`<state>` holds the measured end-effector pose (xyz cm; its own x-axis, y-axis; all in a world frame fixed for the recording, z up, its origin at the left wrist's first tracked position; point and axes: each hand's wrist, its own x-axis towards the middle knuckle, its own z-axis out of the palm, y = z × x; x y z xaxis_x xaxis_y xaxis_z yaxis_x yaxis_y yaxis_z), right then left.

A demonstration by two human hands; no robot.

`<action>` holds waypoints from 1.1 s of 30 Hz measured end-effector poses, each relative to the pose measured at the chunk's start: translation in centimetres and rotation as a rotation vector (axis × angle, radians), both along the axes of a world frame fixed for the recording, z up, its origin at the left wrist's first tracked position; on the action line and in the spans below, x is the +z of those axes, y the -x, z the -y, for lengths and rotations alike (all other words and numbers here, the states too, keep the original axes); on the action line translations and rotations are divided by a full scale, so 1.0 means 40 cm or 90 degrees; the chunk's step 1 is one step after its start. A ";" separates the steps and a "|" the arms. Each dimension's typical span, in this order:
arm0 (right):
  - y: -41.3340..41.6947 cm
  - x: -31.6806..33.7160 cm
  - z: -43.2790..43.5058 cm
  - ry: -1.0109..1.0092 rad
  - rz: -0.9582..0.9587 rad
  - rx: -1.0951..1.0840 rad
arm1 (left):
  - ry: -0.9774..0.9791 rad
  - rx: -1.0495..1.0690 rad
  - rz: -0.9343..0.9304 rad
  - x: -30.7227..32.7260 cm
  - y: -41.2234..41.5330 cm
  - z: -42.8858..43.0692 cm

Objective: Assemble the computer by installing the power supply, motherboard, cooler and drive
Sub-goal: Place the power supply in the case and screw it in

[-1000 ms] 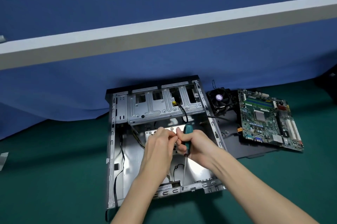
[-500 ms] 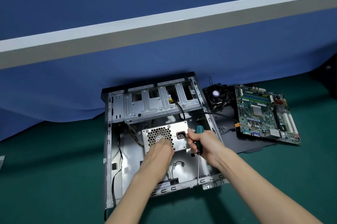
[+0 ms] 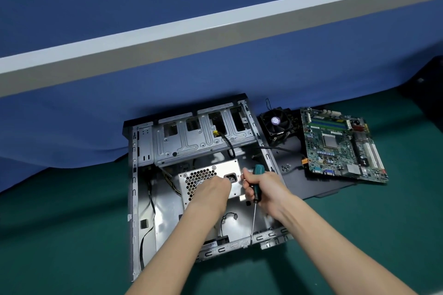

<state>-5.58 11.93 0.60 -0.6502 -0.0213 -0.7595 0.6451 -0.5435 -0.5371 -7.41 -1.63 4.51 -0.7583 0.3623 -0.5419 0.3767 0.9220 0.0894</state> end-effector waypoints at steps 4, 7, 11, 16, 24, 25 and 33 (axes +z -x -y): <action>0.000 0.014 -0.009 -0.003 -0.005 -0.012 | -0.011 0.021 0.008 -0.004 0.017 -0.003; -0.002 0.023 -0.018 -0.005 -0.022 -0.029 | -0.020 0.037 -0.020 -0.013 0.010 0.003; -0.006 0.030 -0.026 -0.006 -0.058 -0.061 | -0.064 0.065 -0.074 -0.027 -0.007 0.020; -0.008 0.042 -0.020 -0.012 -0.111 -0.155 | -0.221 0.144 -0.111 -0.065 -0.029 0.062; -0.060 0.067 -0.027 -0.418 -0.256 -0.051 | -0.410 0.200 -0.197 -0.116 -0.092 0.109; -0.072 0.073 -0.026 -0.449 -0.276 -0.033 | -0.418 0.203 -0.208 -0.120 -0.099 0.106; -0.117 0.074 0.007 -0.482 -0.343 -0.001 | -0.462 0.256 -0.238 -0.133 -0.098 0.101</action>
<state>-0.92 11.66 3.55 -0.9187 0.3581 -0.1667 0.2055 0.0730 -0.9759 -3.48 -5.65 -0.82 -0.9817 0.1891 0.0232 0.1605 0.7550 0.6358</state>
